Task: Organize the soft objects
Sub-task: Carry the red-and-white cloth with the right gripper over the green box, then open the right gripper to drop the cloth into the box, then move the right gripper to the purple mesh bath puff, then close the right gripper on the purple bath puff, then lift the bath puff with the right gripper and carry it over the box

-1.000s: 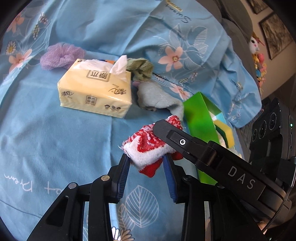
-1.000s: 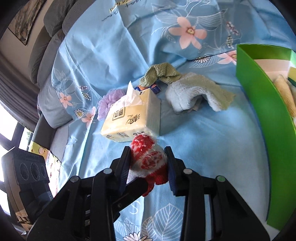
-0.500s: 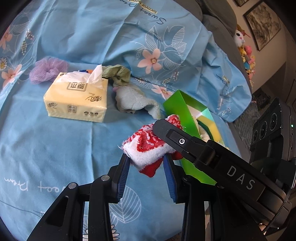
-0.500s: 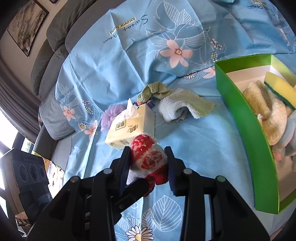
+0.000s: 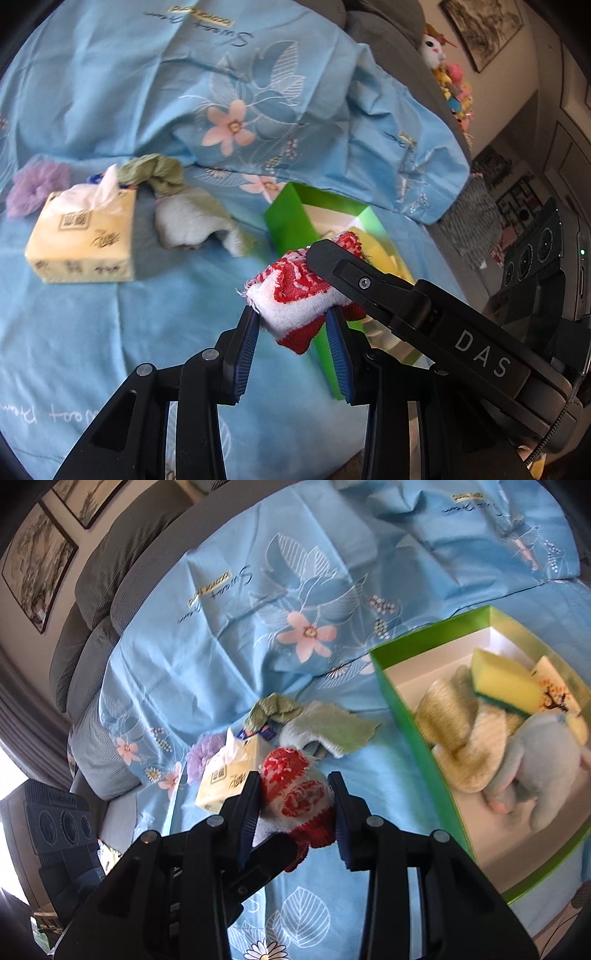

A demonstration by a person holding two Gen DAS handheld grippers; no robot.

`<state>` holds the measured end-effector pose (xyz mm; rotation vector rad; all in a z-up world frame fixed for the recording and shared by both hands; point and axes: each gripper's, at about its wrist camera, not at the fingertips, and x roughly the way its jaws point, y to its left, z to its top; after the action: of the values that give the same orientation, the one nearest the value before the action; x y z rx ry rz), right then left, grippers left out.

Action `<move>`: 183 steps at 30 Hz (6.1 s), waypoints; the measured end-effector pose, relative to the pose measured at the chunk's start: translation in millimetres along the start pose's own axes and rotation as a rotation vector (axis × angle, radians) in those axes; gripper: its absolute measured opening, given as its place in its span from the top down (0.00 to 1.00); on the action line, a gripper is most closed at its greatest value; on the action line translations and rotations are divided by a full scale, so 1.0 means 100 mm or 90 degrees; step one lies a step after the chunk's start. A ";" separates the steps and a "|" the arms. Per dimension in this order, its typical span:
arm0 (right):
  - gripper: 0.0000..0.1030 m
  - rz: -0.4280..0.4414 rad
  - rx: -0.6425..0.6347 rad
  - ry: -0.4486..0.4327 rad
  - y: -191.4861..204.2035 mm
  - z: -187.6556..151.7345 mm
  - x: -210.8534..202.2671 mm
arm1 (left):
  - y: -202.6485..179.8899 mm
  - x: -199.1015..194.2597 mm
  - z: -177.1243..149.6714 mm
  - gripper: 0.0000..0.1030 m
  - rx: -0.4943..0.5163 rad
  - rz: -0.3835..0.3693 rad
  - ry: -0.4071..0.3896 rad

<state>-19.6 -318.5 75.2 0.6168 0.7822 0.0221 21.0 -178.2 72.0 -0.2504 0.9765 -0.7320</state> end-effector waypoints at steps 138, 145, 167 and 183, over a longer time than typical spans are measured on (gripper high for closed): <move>0.32 0.013 -0.288 0.282 1.18 -1.26 0.90 | 2.10 -1.08 -0.88 0.31 -0.270 0.243 0.020; 0.31 0.037 -0.147 0.290 0.92 -1.13 0.96 | 1.93 -0.83 -0.98 0.31 -0.243 0.229 0.053; 0.90 0.076 0.015 0.153 0.39 -0.51 0.39 | 0.62 -0.44 -0.26 0.68 -0.023 0.091 -0.021; 0.89 -0.050 0.101 -0.057 -0.57 0.45 -0.36 | -0.56 0.55 0.44 0.68 0.118 -0.046 0.013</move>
<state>-27.2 -397.2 93.1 0.7315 0.7253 -0.1401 50.7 -261.2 88.0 -0.1168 0.9155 -0.8877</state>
